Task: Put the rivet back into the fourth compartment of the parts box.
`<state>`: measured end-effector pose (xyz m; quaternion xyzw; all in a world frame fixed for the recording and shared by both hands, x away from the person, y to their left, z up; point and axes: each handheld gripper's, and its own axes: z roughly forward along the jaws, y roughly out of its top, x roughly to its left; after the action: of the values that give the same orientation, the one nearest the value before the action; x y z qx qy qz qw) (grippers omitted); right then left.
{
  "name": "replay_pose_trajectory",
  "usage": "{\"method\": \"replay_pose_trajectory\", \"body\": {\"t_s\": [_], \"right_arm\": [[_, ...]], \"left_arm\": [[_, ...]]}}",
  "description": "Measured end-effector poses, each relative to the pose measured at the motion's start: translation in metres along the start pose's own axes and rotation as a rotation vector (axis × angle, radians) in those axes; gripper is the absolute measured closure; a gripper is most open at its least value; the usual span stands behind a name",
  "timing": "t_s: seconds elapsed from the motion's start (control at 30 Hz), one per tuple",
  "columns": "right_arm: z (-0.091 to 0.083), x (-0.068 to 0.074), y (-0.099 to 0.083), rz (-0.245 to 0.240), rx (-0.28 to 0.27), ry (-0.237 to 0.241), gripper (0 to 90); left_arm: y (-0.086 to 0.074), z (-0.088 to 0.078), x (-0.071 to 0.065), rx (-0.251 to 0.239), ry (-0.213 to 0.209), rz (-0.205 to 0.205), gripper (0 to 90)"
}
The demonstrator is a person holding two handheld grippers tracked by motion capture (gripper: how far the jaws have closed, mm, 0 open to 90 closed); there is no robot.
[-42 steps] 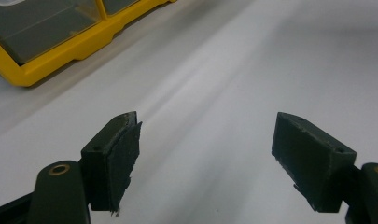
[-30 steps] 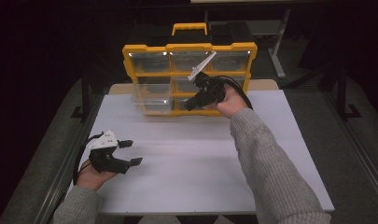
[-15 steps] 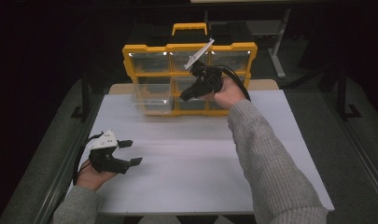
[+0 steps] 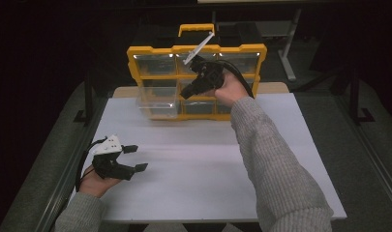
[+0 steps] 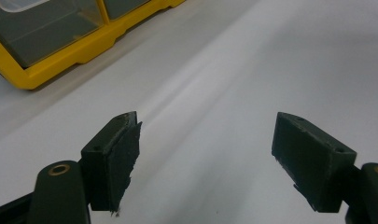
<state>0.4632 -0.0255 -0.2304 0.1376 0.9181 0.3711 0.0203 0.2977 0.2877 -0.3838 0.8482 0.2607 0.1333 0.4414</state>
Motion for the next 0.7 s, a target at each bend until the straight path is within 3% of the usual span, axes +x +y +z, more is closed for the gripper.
{"method": "replay_pose_trajectory", "body": {"t_s": [0.7], "right_arm": [[0.019,0.003,0.038,-0.032,0.013,0.007,80.7]], "left_arm": [[0.000,-0.001,0.001,0.001,-0.003,-0.003,22.8]]}}
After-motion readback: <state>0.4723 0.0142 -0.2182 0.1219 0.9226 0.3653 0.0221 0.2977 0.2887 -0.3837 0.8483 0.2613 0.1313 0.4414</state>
